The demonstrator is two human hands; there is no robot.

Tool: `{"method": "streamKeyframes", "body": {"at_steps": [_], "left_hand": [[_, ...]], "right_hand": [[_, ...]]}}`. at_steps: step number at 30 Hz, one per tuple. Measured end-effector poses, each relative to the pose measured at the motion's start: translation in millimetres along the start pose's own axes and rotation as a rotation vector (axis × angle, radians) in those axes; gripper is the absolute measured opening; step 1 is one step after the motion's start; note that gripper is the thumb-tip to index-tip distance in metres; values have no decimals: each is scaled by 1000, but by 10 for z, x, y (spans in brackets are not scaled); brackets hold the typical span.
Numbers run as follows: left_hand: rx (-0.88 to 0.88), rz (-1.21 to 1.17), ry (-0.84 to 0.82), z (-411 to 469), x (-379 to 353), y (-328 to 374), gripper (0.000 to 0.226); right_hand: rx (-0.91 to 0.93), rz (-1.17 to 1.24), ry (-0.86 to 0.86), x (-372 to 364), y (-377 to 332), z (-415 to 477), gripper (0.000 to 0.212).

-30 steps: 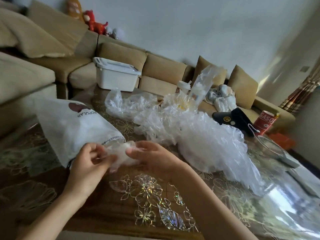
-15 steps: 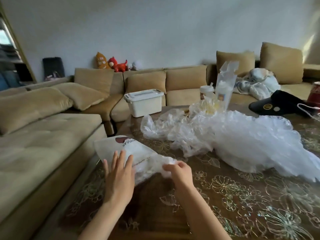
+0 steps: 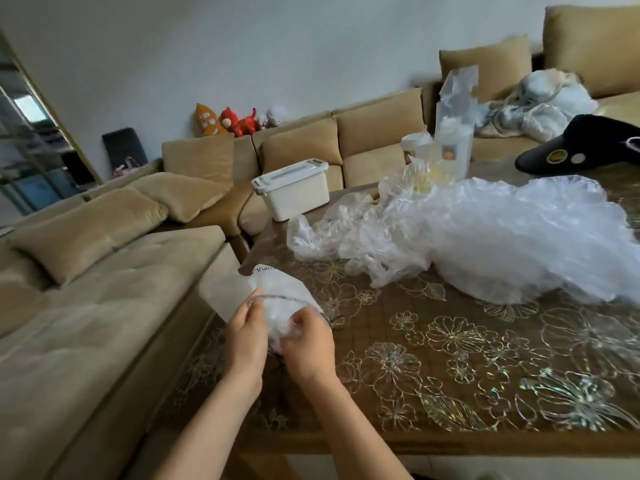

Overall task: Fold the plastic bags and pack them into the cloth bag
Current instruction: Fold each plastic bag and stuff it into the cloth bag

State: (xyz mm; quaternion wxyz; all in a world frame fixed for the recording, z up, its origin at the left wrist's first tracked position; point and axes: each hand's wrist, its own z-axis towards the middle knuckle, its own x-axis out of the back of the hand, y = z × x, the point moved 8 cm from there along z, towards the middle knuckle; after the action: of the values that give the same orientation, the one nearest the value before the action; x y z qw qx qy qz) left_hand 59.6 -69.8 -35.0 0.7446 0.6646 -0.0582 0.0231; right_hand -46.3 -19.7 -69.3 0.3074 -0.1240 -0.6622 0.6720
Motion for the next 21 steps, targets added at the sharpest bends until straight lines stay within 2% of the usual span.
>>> {"method": "streamKeyframes", "body": {"at_steps": [2,4,6,7,9,11,17,20,21], "left_hand": [[-15,68,-20,-127,-2,-4,27],[-41,154,-26,-267,-9,0,28],[-64,231,-26,-322,33,-30,32],[-83,250,-23,-328,71,-37,33],[-124,337,-15,-324,155,-39,36],[-181,450,2,-345,258,-32,38],[-408,642,-86,-488,395,-81,51],[-438,728,-119,-512,386,-183,55],[-428,762,-114,-522,382,-241,52]], "right_hand": [[67,18,175,110,-81,-54,14],[277,-96,223,94,-266,-101,10],[522,-351,132,-117,-398,-116,10],[592,-492,1,-279,-366,-123,14],[543,-721,-302,-473,-196,-173,27],[446,-824,-483,-518,-78,-246,36],[303,-764,-715,-459,-301,-391,49],[183,-588,-807,-160,-399,-362,48],[115,-509,-785,-2,-415,-325,44]]}}
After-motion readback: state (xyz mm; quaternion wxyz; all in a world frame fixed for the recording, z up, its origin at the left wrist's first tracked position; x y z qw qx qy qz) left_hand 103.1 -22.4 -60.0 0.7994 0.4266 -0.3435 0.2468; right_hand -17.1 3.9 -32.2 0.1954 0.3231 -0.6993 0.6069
